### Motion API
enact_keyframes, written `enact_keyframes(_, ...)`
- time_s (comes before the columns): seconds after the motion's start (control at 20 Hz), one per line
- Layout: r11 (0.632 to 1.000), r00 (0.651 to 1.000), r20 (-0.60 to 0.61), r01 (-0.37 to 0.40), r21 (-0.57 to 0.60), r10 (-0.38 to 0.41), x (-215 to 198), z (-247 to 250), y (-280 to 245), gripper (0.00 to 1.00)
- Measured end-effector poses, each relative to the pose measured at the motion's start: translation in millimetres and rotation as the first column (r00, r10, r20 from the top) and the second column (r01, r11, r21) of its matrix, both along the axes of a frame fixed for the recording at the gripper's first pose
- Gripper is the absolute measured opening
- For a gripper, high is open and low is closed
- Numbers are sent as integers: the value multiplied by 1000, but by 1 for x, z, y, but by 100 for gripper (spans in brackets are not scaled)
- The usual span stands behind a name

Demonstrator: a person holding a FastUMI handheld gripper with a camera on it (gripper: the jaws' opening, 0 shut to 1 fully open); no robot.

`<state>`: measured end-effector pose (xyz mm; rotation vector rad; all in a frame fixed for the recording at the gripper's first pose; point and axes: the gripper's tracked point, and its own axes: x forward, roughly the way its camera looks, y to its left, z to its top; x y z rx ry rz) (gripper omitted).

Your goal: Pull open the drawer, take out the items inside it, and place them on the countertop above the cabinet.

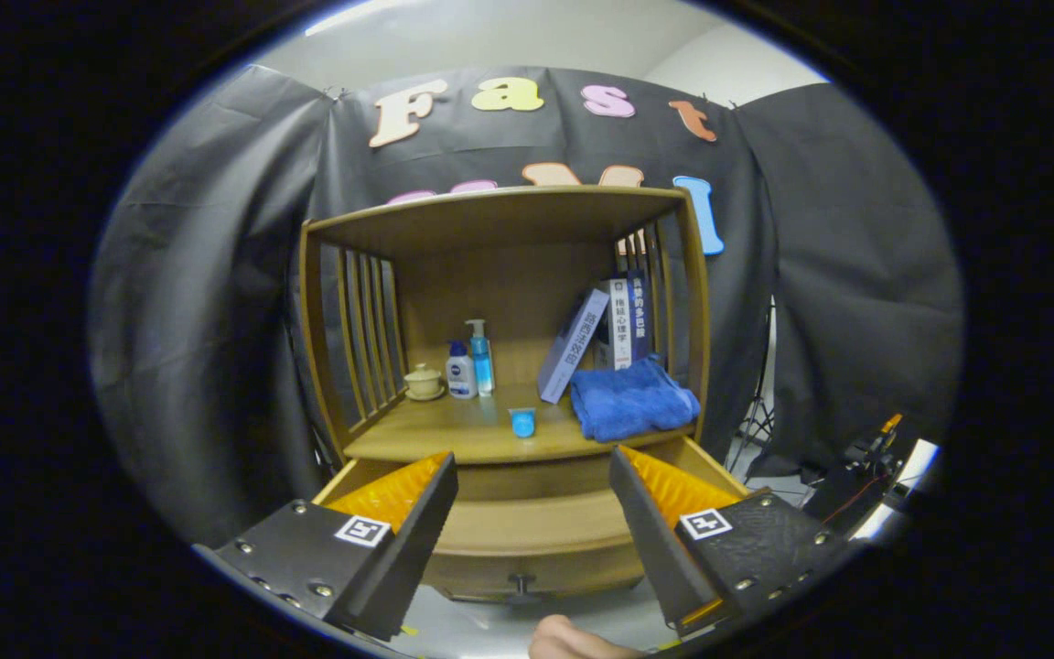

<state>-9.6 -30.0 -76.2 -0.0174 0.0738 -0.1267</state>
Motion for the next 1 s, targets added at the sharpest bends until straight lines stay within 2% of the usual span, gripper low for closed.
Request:
enact_keyframes(0.3,995,999,-43,-5,-95,0,-31,-79,-5,99)
enact_keyframes(0.55,998,997,-57,-56,-30,54,-67,-130,13,99)
enact_keyframes(1.0,993,990,-105,-100,-59,94,-40,-172,38,99)
